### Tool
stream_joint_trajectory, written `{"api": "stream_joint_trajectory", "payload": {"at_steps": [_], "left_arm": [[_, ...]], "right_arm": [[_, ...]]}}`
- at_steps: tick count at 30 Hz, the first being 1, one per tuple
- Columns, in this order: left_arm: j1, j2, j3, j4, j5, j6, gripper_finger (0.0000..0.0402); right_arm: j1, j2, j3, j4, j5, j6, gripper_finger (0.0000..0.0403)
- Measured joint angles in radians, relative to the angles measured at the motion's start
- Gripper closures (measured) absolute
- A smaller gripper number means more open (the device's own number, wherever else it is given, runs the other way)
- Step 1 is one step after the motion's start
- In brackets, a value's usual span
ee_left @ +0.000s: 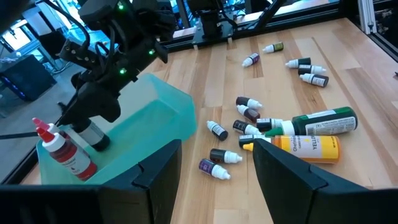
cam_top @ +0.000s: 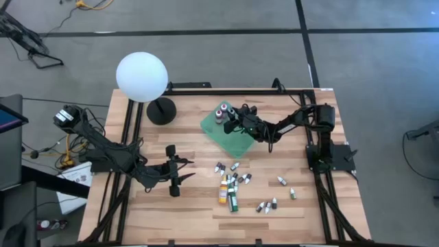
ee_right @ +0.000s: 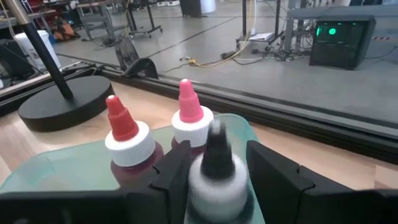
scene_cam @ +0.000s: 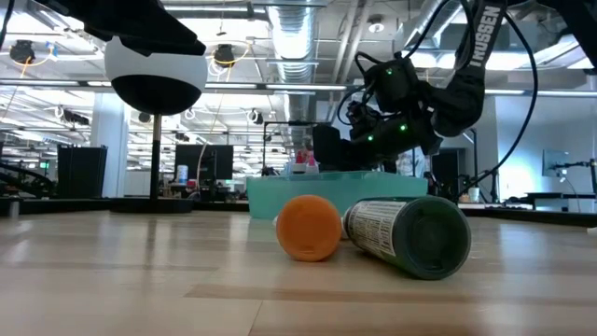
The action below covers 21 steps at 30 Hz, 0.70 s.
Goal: Pick & Place food coloring
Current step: Put the large black food coloring bottle into the green bin
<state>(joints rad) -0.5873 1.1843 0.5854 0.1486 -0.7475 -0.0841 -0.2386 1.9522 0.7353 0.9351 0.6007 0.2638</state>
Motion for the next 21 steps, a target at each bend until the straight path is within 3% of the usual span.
{"api": "stream_joint_trajectory", "payload": {"at_steps": [11, 21], "left_arm": [[0.0, 0.0, 0.0, 0.0, 0.0, -0.004, 0.0208], [0.0, 0.0, 0.0, 0.0, 0.002, -0.008, 0.0208]], "right_arm": [[-0.007, 0.0, 0.0, 0.0, 0.001, -0.009, 0.0217], [-0.021, 0.0, 0.0, 0.001, 0.0, -0.01, 0.0211]]}}
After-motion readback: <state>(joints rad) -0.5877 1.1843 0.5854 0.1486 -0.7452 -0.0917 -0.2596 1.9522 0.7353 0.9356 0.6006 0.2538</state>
